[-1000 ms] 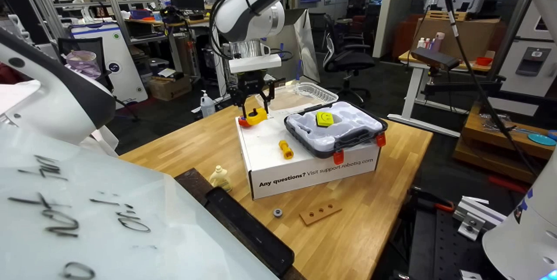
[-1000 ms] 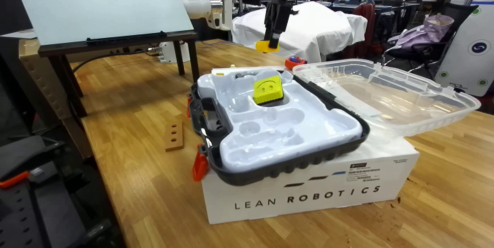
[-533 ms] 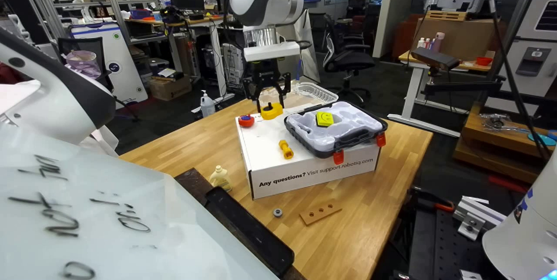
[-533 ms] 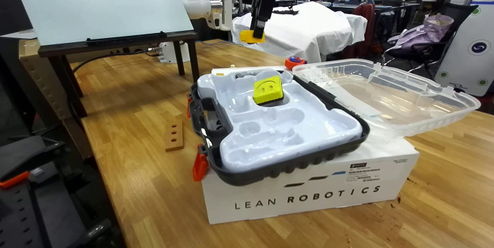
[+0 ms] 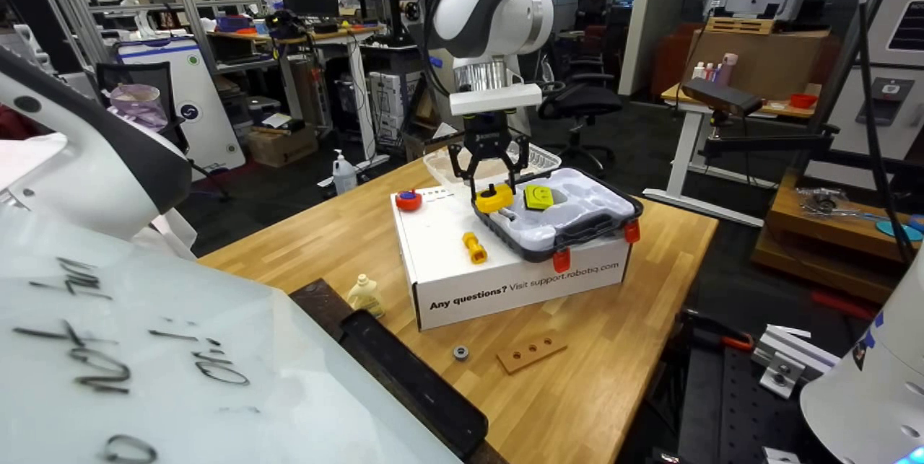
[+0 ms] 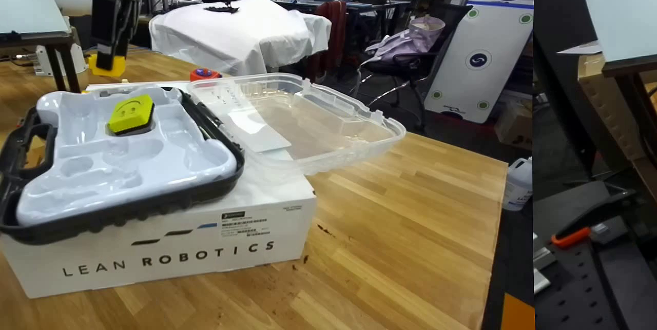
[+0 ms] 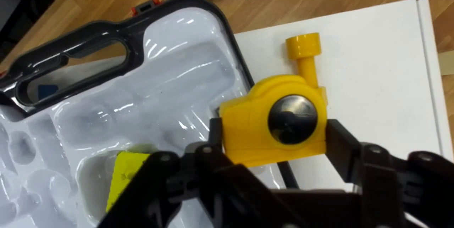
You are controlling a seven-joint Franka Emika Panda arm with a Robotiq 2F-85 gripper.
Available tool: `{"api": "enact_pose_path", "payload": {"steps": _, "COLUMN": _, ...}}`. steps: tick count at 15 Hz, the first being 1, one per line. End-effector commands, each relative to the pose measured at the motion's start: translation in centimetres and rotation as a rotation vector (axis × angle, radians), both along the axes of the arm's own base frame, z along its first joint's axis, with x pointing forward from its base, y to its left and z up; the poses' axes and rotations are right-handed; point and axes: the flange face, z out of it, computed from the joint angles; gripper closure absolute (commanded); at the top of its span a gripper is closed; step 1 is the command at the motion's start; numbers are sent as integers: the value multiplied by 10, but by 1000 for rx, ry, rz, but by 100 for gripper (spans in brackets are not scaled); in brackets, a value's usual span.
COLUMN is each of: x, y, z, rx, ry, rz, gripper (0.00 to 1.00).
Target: Pick up the yellow object and put it inside the tray
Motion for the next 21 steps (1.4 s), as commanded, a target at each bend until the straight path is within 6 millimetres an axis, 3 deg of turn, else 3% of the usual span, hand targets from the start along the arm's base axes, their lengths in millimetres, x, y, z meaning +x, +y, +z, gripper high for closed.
{"api": "enact_pose_path", "payload": {"steps": 1, "x": -22, "y": -10, "z": -4, "rx": 18, "ry": -20, "rz": -104, "gripper": 54}}
{"api": "enact_pose_path", "payload": {"steps": 10, "x": -55, "y": -34, "z": -7, "rx": 11, "ry": -12, "rz": -251, "gripper": 54}}
{"api": "enact_pose_path", "payload": {"steps": 21, "x": -71, "y": -50, "z": -13, "rx": 1, "ry": 14, "rz": -305, "gripper": 54}}
